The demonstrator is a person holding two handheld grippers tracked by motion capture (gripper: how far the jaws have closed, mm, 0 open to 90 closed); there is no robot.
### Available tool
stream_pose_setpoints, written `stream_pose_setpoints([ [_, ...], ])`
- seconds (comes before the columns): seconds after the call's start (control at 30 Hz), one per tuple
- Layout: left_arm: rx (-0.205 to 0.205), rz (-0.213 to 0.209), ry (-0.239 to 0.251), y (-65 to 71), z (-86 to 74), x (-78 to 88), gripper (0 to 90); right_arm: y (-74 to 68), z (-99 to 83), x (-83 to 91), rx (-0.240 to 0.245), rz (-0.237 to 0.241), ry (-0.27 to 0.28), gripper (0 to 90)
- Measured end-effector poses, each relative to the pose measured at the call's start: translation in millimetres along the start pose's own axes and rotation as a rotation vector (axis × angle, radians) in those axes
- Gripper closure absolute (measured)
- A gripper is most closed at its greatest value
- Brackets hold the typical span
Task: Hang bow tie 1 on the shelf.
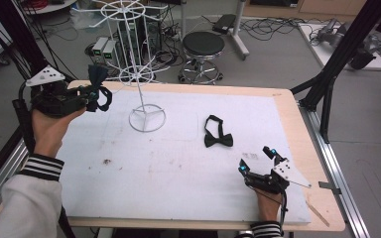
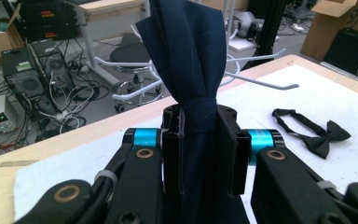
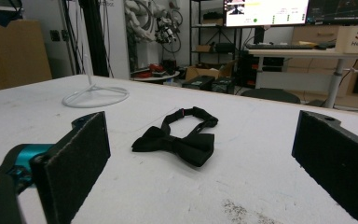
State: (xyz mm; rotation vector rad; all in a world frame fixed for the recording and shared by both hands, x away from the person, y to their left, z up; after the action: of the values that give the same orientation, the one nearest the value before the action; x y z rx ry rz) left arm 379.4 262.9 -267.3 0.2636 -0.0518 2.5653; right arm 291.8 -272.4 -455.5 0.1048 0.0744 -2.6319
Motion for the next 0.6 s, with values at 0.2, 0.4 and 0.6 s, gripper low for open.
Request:
stream_pose_setpoints([
  [0.2, -0.001, 0.020, -0.007, -9.9, 1.5, 1.2, 73.7, -0.1, 0.0, -0.1, -0.001, 0.000, 0.000, 3.3],
  [0.4, -0.002, 0.046, -0.023, -20.0, 1.9, -0.4, 73.7, -0.3, 0.0, 0.1, -0.004, -0.002, -0.001, 3.3],
  [0.6, -0.006, 0.061, -0.038, -30.1, 6.9, -3.6, 73.7, -0.2, 0.0, 0.0, -0.002, -0.001, 0.000, 3.3],
])
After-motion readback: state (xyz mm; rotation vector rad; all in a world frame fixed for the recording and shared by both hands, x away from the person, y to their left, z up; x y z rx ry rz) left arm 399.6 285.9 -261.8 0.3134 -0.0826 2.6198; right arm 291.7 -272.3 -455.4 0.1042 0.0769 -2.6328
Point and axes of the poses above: each handheld gripper's, and its own axes: x roughly backward along the jaws, z roughly out of its top, y roughly to its right, the point moved 3 cm from there along -x, roughly forward along the jaws, and after that the axes turned 8 degrees about y, right-handed, at the moved point
